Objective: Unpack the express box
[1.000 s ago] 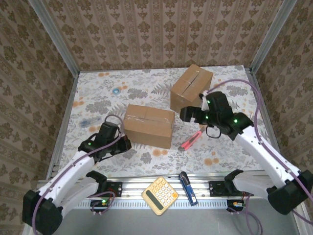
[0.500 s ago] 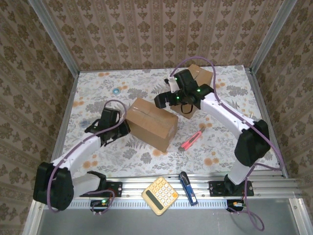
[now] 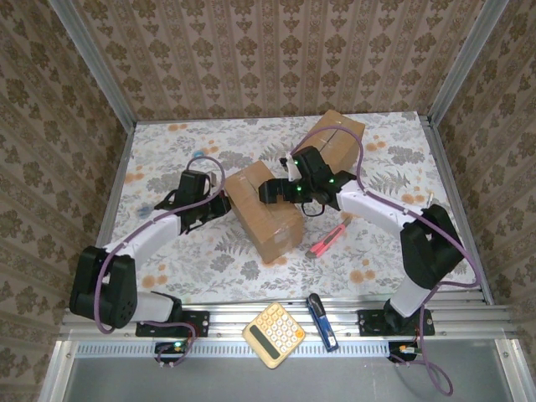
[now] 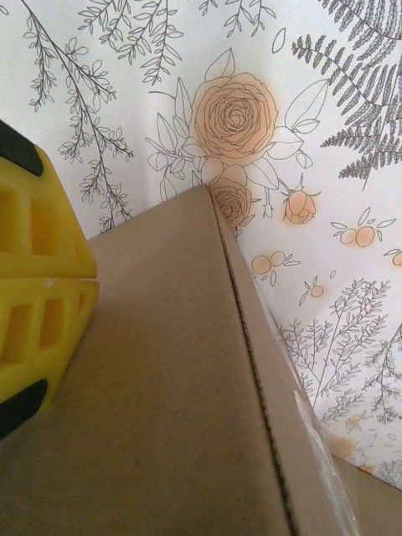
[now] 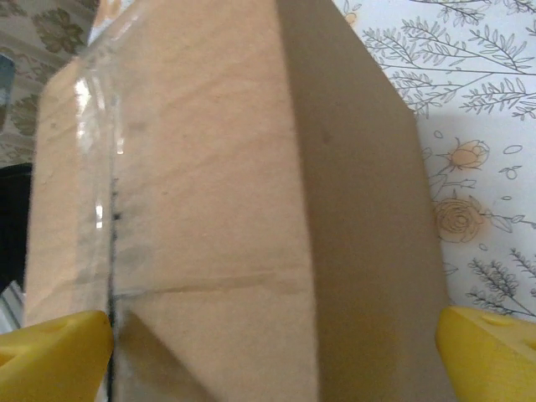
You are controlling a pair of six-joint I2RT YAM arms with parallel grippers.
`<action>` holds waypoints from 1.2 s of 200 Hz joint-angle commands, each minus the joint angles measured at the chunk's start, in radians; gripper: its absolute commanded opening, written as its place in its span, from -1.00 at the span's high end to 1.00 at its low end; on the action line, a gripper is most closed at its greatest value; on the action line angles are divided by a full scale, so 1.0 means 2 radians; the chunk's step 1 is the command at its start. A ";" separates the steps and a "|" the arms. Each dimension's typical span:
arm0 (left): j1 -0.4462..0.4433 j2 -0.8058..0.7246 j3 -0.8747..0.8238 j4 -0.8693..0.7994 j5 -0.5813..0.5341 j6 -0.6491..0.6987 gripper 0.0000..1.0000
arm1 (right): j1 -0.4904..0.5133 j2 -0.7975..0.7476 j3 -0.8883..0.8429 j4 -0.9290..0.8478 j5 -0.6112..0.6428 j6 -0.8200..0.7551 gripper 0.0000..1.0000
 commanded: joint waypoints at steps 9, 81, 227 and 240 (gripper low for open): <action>0.003 -0.043 0.010 -0.059 -0.039 0.004 0.95 | 0.002 -0.023 -0.010 0.025 0.021 0.040 -1.00; 0.003 -0.193 -0.007 -0.124 0.032 -0.004 -0.98 | 0.002 -0.034 -0.033 0.041 0.028 0.076 -1.00; -0.028 -0.055 -0.004 0.079 0.113 -0.085 -1.00 | 0.002 -0.049 -0.062 0.054 0.023 0.090 -1.00; -0.029 -0.048 -0.007 0.083 0.110 -0.085 -0.99 | 0.002 -0.049 -0.063 0.055 0.022 0.090 -1.00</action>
